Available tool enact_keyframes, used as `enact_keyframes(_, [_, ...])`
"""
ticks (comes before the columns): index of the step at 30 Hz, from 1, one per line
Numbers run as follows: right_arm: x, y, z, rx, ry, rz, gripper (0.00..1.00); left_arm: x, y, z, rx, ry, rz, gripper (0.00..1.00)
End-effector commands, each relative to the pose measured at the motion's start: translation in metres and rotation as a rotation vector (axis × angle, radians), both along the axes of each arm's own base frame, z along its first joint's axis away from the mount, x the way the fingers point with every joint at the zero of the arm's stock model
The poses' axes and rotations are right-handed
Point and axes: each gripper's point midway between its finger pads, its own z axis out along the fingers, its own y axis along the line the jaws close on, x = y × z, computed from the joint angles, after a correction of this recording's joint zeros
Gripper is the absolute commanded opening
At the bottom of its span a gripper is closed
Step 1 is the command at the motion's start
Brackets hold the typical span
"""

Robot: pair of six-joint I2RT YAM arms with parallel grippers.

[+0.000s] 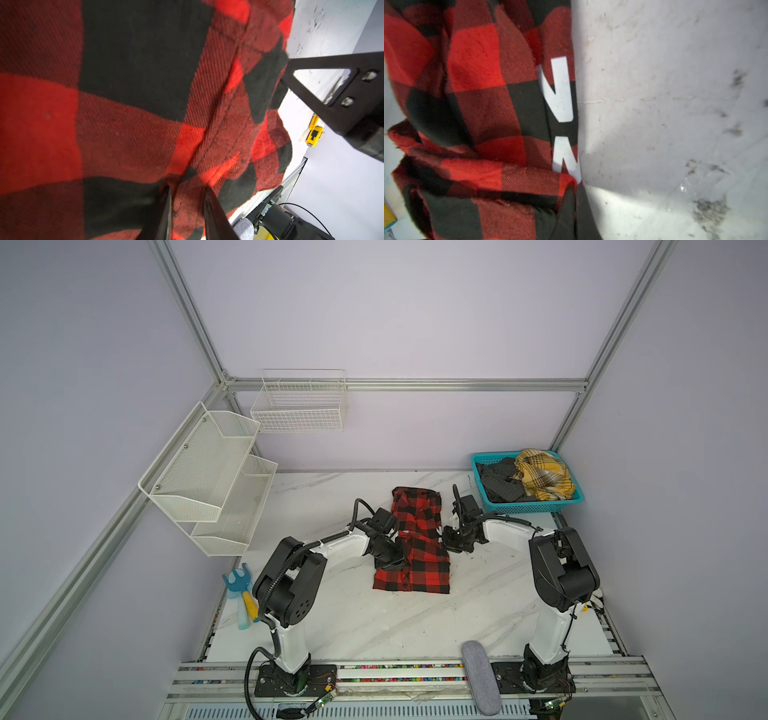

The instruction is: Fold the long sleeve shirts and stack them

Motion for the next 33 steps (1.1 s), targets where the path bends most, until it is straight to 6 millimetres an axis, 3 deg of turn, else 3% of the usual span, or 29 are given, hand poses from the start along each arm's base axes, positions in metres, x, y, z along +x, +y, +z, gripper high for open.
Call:
enact_keyframes(1, [0.016,0.001,0.039,-0.012,-0.089,-0.005,0.0,-0.008,0.007,-0.017,0.039,0.017,-0.016,0.27])
enact_keyframes(4, [0.024,0.003,0.061,-0.001,-0.131,-0.005,0.0,-0.008,0.007,-0.019,0.042,0.017,-0.026,0.26])
enact_keyframes(7, [0.032,0.005,0.069,0.002,-0.159,-0.009,0.0,-0.008,0.008,-0.02,0.053,0.014,-0.036,0.26])
enact_keyframes(15, [0.049,0.007,0.023,-0.043,-0.109,-0.008,0.0,-0.007,0.011,-0.021,0.074,0.014,-0.034,0.26])
enact_keyframes(18, [0.05,0.006,0.02,-0.052,-0.107,-0.02,0.01,0.002,0.009,-0.005,0.077,-0.022,-0.033,0.3])
enact_keyframes(20, [0.053,0.005,0.028,-0.054,-0.125,-0.031,0.24,0.015,0.009,0.015,0.08,-0.07,-0.018,0.34])
enact_keyframes(22, [0.055,0.003,0.04,-0.064,-0.147,-0.031,0.36,0.031,0.008,0.039,0.054,-0.119,0.009,0.35])
enact_keyframes(24, [0.058,-0.001,0.057,-0.08,-0.175,-0.039,0.39,0.049,0.002,0.06,0.013,-0.159,0.033,0.35])
enact_keyframes(27, [0.058,-0.005,0.082,-0.092,-0.206,-0.047,0.4,0.062,-0.016,0.073,-0.051,-0.163,0.021,0.35])
enact_keyframes(30, [0.048,-0.005,0.103,-0.098,-0.225,-0.047,0.41,0.069,-0.033,0.077,-0.115,-0.142,0.003,0.34])
enact_keyframes(33, [0.027,0.004,0.114,-0.068,-0.231,-0.037,0.4,0.078,-0.033,0.069,-0.097,-0.152,0.01,0.32])
